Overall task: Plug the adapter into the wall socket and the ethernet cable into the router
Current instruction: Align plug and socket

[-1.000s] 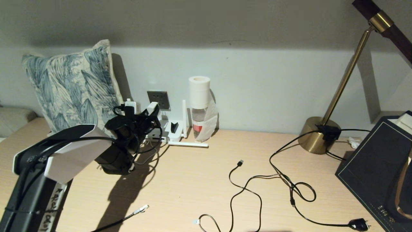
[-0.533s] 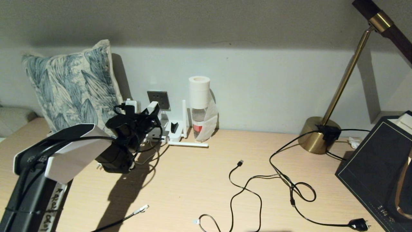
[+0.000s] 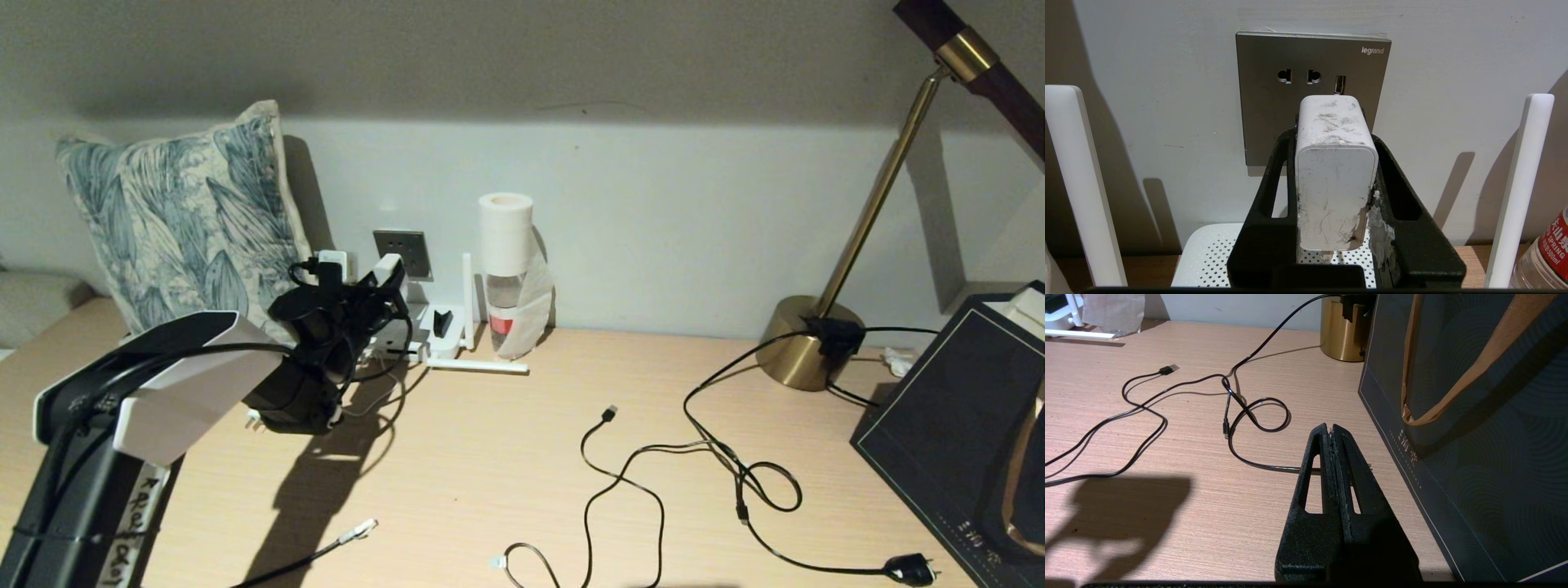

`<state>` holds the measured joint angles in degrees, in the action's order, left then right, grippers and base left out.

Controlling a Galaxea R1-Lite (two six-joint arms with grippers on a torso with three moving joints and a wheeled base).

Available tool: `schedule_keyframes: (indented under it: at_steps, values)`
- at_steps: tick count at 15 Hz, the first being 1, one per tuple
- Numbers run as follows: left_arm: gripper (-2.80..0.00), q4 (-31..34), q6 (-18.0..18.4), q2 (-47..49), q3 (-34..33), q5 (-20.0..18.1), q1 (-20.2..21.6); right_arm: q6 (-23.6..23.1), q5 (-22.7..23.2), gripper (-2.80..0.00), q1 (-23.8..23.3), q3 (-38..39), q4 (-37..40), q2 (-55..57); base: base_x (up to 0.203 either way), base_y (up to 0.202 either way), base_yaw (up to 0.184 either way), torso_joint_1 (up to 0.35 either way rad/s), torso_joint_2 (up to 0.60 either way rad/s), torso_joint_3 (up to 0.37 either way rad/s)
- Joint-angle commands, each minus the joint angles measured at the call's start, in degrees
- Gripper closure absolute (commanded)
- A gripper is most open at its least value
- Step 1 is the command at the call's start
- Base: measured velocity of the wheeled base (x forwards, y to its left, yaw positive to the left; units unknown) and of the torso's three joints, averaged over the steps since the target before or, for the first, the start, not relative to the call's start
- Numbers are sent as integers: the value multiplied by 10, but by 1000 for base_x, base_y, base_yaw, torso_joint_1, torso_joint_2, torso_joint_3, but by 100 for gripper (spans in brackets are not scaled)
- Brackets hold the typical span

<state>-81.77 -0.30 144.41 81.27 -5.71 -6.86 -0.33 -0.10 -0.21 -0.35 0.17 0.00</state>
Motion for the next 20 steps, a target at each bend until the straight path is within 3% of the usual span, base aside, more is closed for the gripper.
schedule_keyframes:
  at_steps: [1, 20]
  values:
    - [0, -4, 0, 1, 0, 0, 1, -1, 0, 0, 0, 0, 0, 0, 0, 0, 0, 0, 0, 0]
    - [0, 18, 0, 2, 30, 1, 6, 0, 0, 0, 0, 0, 0, 0, 0, 0, 0, 0, 0, 0]
